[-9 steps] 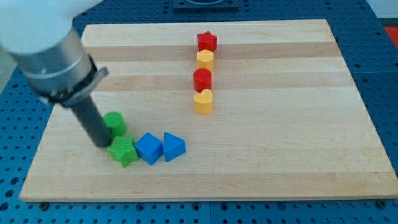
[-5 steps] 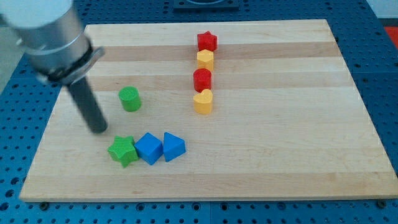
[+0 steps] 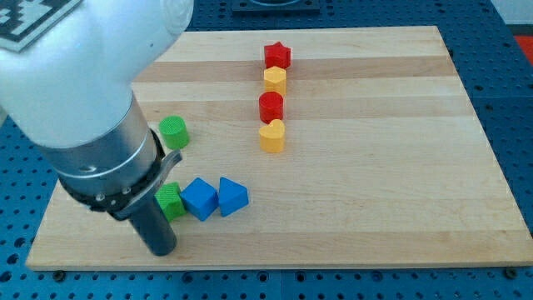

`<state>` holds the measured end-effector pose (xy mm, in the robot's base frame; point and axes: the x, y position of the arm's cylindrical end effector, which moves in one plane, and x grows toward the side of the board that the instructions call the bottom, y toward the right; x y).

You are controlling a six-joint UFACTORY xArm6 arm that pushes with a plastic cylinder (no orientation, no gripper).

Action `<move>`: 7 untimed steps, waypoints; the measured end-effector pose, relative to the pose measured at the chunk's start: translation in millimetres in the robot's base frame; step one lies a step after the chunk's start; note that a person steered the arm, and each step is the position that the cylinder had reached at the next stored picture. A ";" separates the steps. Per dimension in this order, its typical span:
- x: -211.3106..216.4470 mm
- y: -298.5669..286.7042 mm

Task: Push the blue cube diagonally to the green circle

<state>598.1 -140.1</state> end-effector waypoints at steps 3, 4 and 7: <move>-97.4 -7.7; -17.1 -5.3; -40.4 44.6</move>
<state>557.7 -95.5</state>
